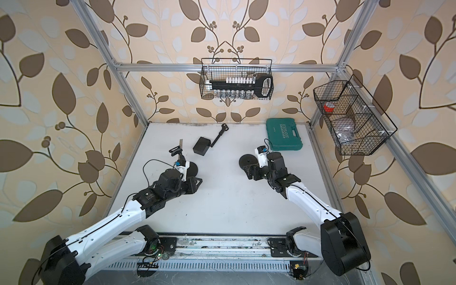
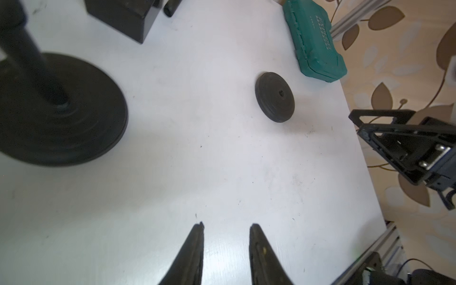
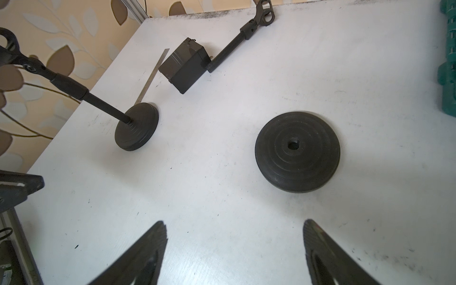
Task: Assemble a microphone stand
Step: Pick up the microphone stand pole from the center of the board.
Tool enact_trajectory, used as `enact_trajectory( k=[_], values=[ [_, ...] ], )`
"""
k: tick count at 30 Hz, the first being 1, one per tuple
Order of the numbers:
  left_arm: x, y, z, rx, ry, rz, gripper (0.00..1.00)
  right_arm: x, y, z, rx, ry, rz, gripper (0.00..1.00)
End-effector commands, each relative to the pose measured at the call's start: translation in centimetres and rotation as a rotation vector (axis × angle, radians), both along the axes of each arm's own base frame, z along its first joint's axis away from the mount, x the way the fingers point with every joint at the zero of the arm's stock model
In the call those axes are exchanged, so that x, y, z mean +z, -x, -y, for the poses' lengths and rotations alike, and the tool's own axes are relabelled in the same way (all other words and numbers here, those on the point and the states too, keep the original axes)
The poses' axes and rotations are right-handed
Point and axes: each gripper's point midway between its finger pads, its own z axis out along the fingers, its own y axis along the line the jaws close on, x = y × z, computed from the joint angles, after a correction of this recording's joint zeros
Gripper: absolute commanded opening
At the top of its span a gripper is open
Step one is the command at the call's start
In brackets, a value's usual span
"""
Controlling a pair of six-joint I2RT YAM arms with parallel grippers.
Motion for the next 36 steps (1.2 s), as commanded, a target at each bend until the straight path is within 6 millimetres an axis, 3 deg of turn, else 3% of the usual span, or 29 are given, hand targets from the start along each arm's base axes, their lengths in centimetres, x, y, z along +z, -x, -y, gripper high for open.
enact_trajectory(
  k=[1,6,10,17,22,30,36],
  values=[
    [4.0,-4.1,1.8,-0.038,-0.142,0.199,0.34,0.7,-0.8,0.2,-0.025,0.002,0.001,0.87],
    [4.6,-9.3,6.0,-0.150,-0.290,0.182,0.40,-0.4,-1.6,0.4,-0.074,-0.008,-0.072,0.86],
    [2.9,-14.6,7.6,-0.180,-0.449,0.131,0.51,-0.2,-2.3,1.1,-0.124,-0.021,-0.139,0.86],
    [-0.3,-22.7,6.9,-0.200,-0.485,-0.003,0.53,0.9,-3.7,3.0,-0.200,-0.069,-0.186,0.86],
    [-1.2,-27.7,5.4,-0.184,-0.559,0.000,0.53,-0.3,-4.4,3.0,-0.176,-0.080,-0.248,0.86],
    [-3.3,-32.0,5.7,-0.213,-0.530,0.052,0.52,-3.2,-4.3,1.7,-0.130,-0.123,-0.335,0.82],
    [-5.2,-34.1,6.5,-0.243,-0.519,0.114,0.47,-4.0,-3.9,1.0,-0.093,-0.140,-0.359,0.79]
  ],
)
